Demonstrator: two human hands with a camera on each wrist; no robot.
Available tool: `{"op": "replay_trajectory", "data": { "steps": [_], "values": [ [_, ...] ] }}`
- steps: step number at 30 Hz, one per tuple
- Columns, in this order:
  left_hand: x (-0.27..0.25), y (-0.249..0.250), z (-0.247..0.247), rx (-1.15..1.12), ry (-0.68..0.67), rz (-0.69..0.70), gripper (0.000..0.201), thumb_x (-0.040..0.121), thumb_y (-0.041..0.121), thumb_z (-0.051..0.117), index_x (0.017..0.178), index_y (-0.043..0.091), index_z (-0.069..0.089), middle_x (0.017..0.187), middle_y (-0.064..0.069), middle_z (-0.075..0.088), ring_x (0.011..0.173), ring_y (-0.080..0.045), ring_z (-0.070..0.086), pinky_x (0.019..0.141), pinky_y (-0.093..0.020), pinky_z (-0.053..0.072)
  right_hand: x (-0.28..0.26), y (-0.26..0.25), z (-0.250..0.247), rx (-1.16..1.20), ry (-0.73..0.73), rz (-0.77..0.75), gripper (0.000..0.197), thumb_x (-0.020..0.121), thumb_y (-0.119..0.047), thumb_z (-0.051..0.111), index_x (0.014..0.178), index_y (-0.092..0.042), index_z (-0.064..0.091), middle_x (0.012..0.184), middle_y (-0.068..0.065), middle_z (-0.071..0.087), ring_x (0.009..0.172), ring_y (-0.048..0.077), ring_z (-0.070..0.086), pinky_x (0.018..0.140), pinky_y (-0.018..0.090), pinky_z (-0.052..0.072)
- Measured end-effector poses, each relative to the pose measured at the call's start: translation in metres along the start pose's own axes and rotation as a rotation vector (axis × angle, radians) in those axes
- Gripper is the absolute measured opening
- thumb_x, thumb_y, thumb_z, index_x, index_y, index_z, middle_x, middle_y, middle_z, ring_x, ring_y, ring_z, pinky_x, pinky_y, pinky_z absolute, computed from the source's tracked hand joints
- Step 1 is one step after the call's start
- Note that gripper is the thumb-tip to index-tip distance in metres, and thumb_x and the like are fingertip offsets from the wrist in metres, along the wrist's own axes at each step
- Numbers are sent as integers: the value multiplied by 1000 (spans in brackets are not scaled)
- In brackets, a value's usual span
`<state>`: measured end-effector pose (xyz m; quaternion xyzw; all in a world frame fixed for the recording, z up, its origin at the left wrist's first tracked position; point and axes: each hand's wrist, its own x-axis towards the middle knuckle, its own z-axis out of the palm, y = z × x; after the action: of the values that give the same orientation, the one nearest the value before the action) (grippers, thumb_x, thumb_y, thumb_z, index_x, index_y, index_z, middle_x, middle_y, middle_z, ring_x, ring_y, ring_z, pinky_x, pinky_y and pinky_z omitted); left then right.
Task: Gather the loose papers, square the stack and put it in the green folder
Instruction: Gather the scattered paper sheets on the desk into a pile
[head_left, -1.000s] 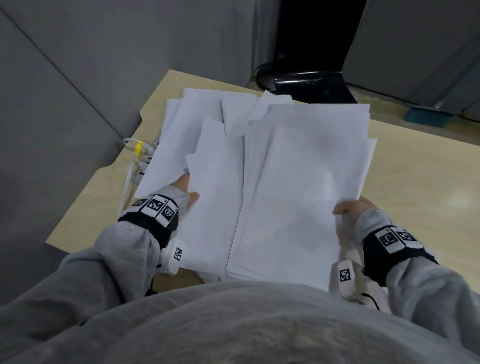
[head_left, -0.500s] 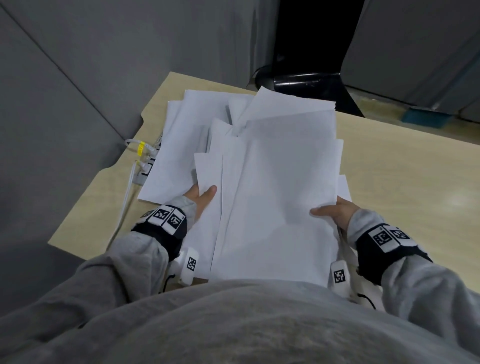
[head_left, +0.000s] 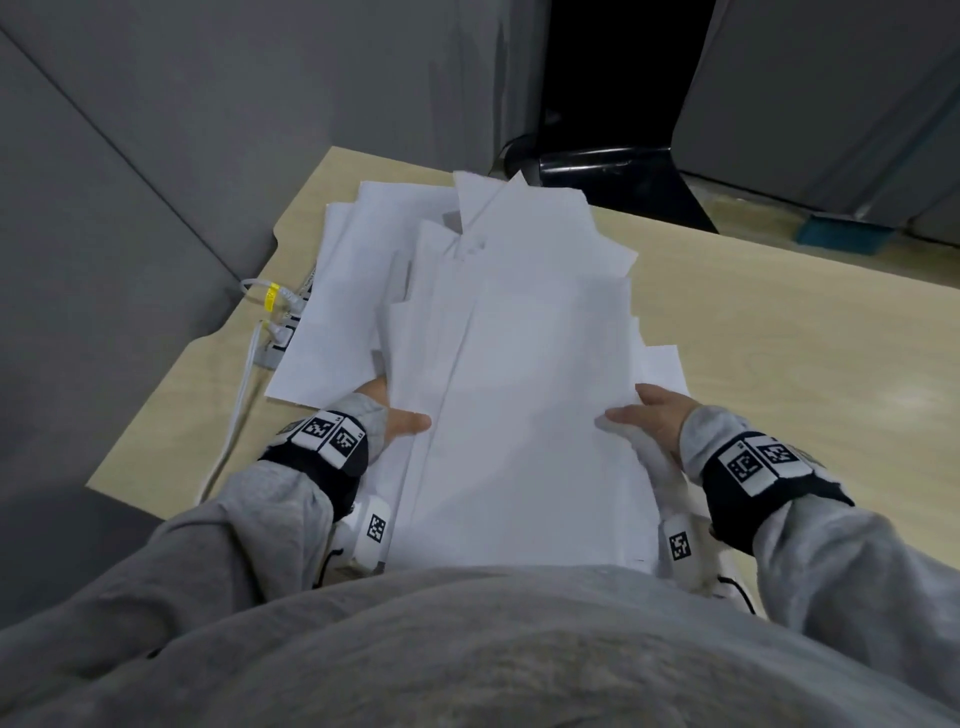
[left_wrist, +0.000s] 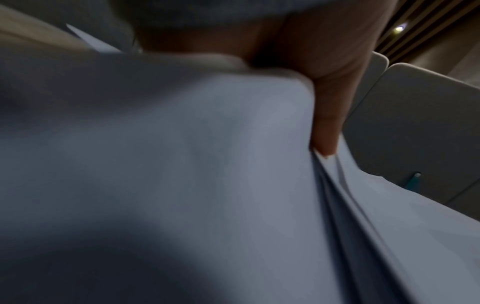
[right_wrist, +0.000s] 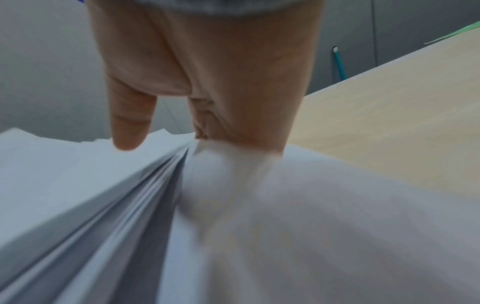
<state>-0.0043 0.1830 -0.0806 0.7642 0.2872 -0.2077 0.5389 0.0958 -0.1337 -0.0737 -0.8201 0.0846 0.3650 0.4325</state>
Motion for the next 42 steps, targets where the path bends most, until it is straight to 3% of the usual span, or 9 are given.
{"op": "replay_trajectory", "data": {
  "steps": [6,15,18,21,24,28,33,37,42],
  "values": [
    [2,-1,-24,135,-17,53,36,74,11,75,90,40,60,71,34,69,87,8,60,97,-22,37,16,-14,-12,377,130,49,18,84,-40,64,82,-24,58,80,3,54,67,19,53,64,30,47],
    [9,10,-35,85,-38,29,40,51,24,78,87,30,63,67,25,71,80,1,64,95,-29,41,34,-23,-4,340,7,75,102,30,-52,86,119,-11,57,111,9,63,99,29,62,96,44,49],
    [9,17,-26,121,-46,51,60,48,28,87,103,22,62,76,18,70,90,-7,66,100,-28,44,35,-21,7,88,32,48,78,51,-38,86,119,-12,58,119,12,64,111,31,61,100,46,47],
    [10,28,-15,145,-38,63,71,62,20,84,126,11,53,92,15,62,88,-4,59,81,-5,44,36,-18,12,42,5,77,92,33,-46,84,116,-14,60,109,10,69,102,33,64,98,49,46],
    [12,33,-9,205,2,54,62,74,16,76,130,11,50,103,4,55,100,-9,48,91,-18,33,32,-17,9,41,-51,36,67,49,-44,84,107,-14,67,98,8,73,95,31,67,98,46,46],
    [13,25,-14,164,64,-4,52,76,8,74,124,7,55,100,2,58,98,-12,51,90,-20,34,32,-16,2,29,-88,15,87,21,-56,87,96,-14,72,96,8,75,95,32,68,99,47,47],
    [2,18,-27,70,87,20,29,76,6,73,83,31,59,55,27,66,76,1,56,86,-19,43,15,-35,-5,301,-76,-86,27,64,-22,80,87,-10,74,96,14,74,94,36,68,96,48,50],
    [-1,22,-35,126,73,12,38,48,35,80,79,34,59,69,18,69,83,-8,60,83,-21,44,22,-45,-9,534,35,-98,49,65,-37,80,106,-17,66,108,9,68,94,28,62,74,32,50],
    [2,17,-38,127,0,17,51,37,44,79,85,34,65,78,23,73,87,0,66,98,-29,45,27,-67,-19,780,194,19,86,64,-66,68,132,-17,51,121,2,59,109,20,58,97,37,47]
  ]
}}
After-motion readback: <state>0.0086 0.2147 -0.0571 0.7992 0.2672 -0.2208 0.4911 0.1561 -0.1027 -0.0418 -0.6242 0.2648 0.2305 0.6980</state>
